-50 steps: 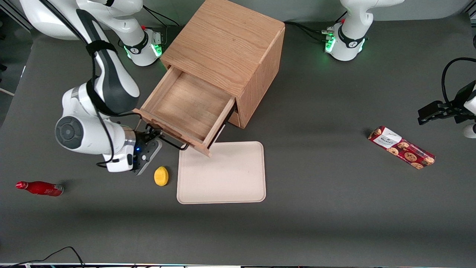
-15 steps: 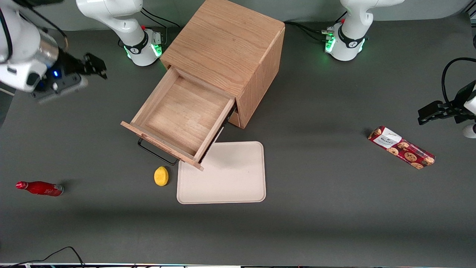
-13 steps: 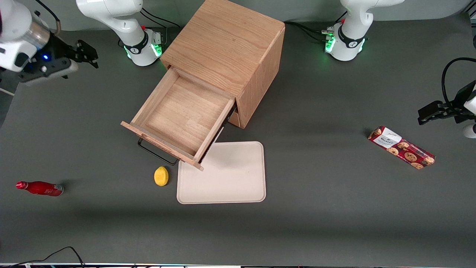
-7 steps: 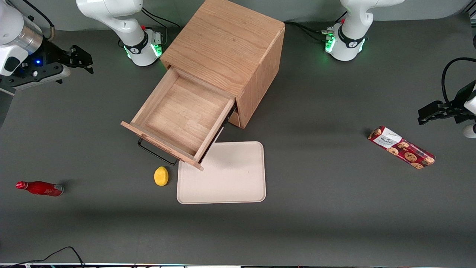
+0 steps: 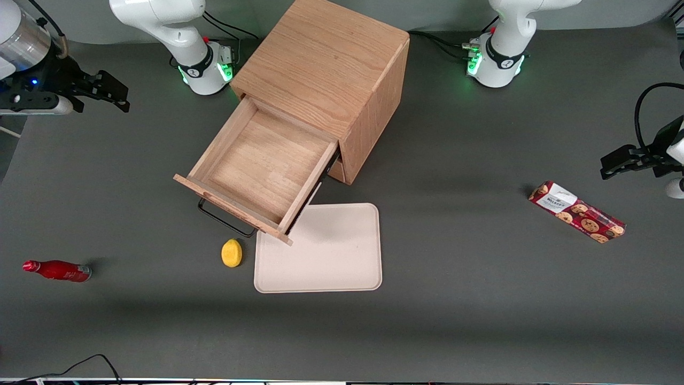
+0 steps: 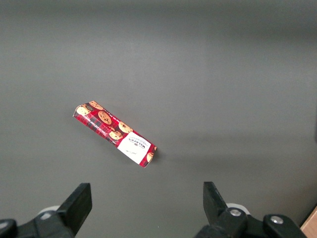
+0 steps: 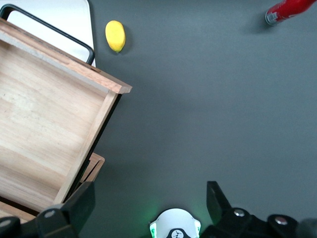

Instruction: Open upper drawer

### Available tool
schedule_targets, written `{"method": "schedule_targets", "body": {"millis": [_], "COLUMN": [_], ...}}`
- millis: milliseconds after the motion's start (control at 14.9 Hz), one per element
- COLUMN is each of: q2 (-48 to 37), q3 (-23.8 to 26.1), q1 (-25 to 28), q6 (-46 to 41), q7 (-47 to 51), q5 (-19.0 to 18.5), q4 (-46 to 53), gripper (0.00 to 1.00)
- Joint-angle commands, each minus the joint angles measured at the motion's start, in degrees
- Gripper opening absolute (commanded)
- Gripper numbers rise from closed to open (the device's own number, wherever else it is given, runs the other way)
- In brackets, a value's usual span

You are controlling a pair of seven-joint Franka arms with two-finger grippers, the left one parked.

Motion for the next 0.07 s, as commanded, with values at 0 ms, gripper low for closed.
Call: {"method": "schedule_targets", "body": {"millis": [0], "q2": [1.9], "q3": [-1.4], "q1": [0.3], "q6": [-0.8], "q7": [1.4], "q5": [1.3], "q4": [2.5], "gripper": [1.00]}}
